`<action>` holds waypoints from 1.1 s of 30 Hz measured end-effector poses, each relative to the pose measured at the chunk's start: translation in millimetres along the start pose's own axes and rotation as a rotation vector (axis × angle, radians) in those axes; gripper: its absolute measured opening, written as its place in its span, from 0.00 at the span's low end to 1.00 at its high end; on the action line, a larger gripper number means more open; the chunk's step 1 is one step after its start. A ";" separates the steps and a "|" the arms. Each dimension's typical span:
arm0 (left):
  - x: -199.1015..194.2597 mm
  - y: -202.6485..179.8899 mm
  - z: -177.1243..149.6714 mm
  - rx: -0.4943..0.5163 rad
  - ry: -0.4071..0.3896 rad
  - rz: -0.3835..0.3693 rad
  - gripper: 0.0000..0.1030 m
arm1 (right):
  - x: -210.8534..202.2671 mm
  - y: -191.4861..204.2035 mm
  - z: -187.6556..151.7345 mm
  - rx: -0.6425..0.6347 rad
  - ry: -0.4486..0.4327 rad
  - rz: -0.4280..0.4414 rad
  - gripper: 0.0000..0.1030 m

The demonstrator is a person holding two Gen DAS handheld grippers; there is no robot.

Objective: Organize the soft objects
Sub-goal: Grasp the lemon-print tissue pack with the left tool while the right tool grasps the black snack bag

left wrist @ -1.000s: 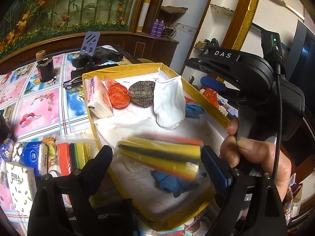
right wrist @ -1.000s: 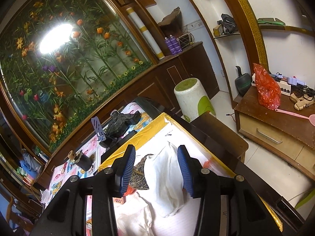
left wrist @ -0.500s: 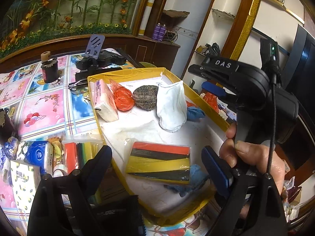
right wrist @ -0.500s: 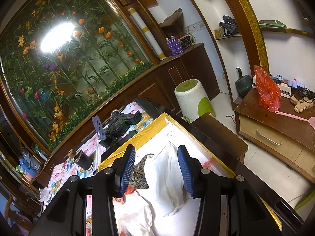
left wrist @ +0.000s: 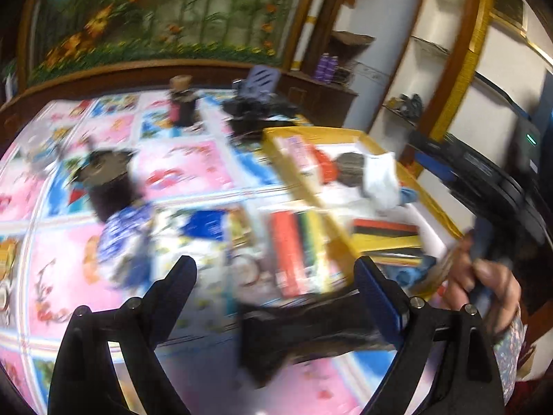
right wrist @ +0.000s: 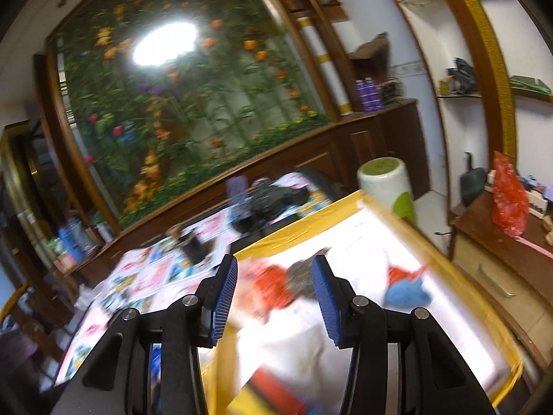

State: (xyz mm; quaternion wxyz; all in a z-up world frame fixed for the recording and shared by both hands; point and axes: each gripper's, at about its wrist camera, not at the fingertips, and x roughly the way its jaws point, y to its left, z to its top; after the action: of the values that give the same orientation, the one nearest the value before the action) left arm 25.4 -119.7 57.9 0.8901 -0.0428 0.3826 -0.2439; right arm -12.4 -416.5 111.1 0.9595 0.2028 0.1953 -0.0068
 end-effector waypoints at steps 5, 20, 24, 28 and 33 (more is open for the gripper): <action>2.7 47.3 -4.6 -0.112 0.068 0.043 0.89 | -26.8 37.7 -33.8 -0.134 0.041 0.117 0.58; 48.1 38.8 -12.8 0.016 0.186 0.236 0.62 | -5.7 93.9 -101.4 -0.406 0.370 0.340 0.74; 44.3 40.3 -14.7 0.032 0.183 0.261 0.50 | 8.2 108.2 -117.0 -0.474 0.450 0.342 0.74; 34.6 45.5 -14.4 0.008 0.169 0.254 0.50 | 13.0 124.5 -137.1 -0.556 0.551 0.336 0.74; 23.2 45.0 -10.9 -0.002 0.130 0.235 0.50 | -14.5 145.0 -170.3 -0.628 0.663 0.434 0.74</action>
State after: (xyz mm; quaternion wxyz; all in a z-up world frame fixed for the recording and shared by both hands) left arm 49.5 -89.8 23.2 0.8859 0.0173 0.4419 -0.1400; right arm -75.8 -217.7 29.3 0.8400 -0.0684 0.4354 0.3165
